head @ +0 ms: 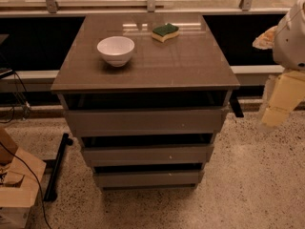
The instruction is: Open middle drawer
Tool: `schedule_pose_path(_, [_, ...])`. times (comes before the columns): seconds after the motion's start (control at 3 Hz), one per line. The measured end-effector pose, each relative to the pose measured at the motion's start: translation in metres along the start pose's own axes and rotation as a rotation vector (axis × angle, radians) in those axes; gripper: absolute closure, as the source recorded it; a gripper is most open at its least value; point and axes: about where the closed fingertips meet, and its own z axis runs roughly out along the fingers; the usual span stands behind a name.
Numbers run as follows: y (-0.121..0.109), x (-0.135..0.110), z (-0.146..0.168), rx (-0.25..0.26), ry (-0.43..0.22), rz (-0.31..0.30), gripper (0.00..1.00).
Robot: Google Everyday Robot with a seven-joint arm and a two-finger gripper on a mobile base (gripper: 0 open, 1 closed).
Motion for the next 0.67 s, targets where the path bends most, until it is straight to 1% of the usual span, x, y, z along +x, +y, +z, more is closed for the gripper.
schedule_pose_path(0.33, [0.015,-0.008,0.014,0.033,-0.025,-0.016,0.00])
schedule_pose_path(0.67, [0.020,-0.014,0.050,0.078,-0.107,0.045,0.00])
